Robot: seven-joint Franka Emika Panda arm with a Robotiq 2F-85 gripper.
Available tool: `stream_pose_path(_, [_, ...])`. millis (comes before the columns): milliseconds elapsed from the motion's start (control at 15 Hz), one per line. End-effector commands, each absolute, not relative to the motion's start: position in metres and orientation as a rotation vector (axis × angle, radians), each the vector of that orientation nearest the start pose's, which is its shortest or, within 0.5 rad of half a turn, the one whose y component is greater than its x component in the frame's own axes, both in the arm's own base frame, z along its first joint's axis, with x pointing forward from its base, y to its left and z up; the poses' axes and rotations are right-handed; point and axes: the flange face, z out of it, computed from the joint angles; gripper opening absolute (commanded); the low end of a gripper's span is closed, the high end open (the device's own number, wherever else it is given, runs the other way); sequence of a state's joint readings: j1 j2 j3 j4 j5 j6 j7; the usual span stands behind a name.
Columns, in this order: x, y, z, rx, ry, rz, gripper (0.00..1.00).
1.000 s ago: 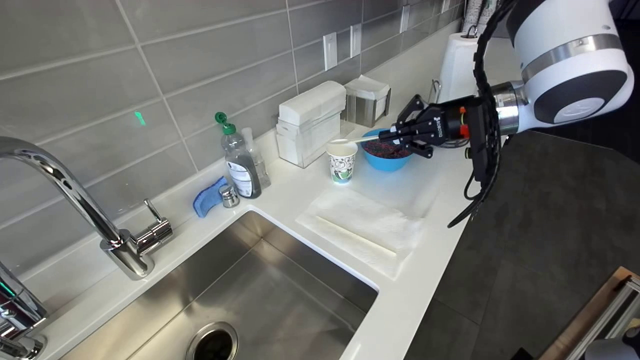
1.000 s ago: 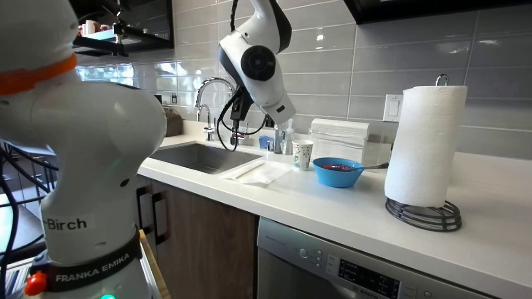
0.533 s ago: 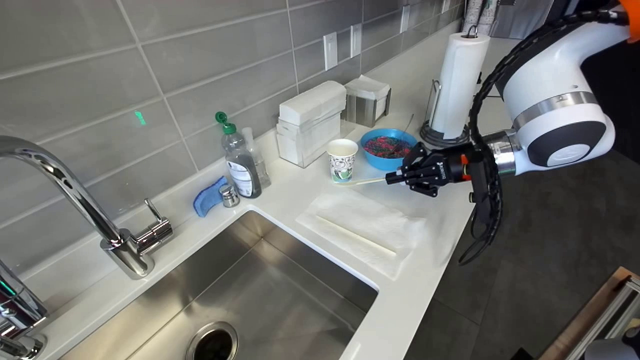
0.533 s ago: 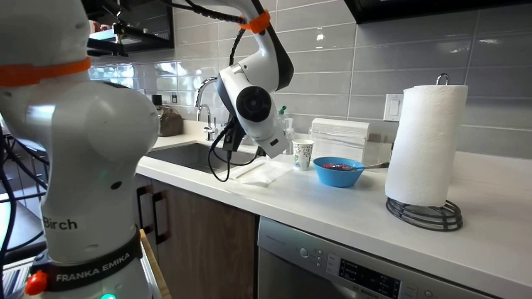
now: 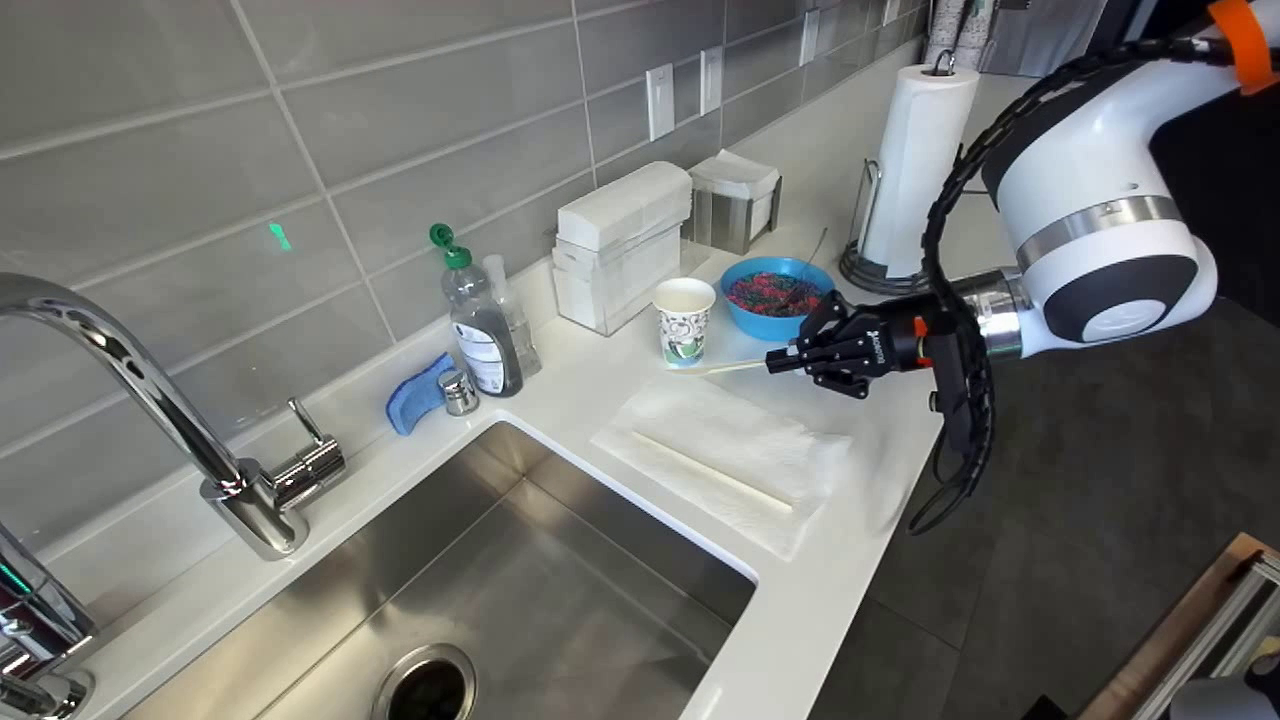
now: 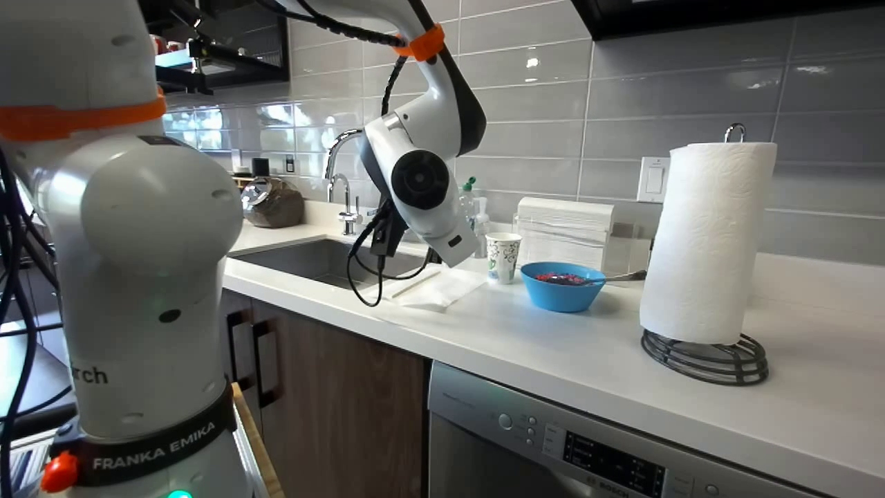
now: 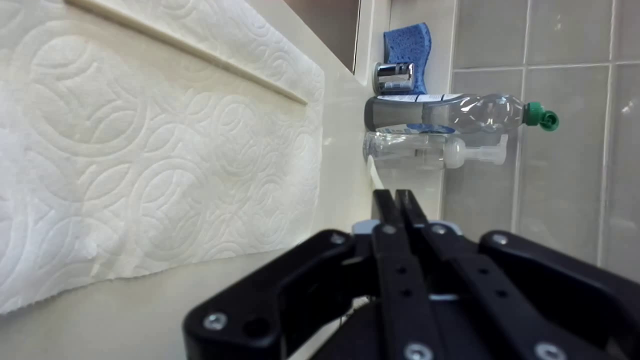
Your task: Pick up the white knife, then place it on the paper towel
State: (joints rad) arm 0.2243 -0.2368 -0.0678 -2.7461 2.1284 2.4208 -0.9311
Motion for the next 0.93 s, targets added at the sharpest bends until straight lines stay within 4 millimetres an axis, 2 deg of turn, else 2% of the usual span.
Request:
stream_pose_path(0, [0.379, 0.069, 0.268, -1.782, 0.819, -0.437, 0.01])
stream_pose_path(333, [0.376, 0.066, 0.248, -1.78, 0.89, -0.43, 0.01])
stream_pose_path(867, [0.371, 0.071, 0.233, -1.778, 0.931, -0.422, 0.01])
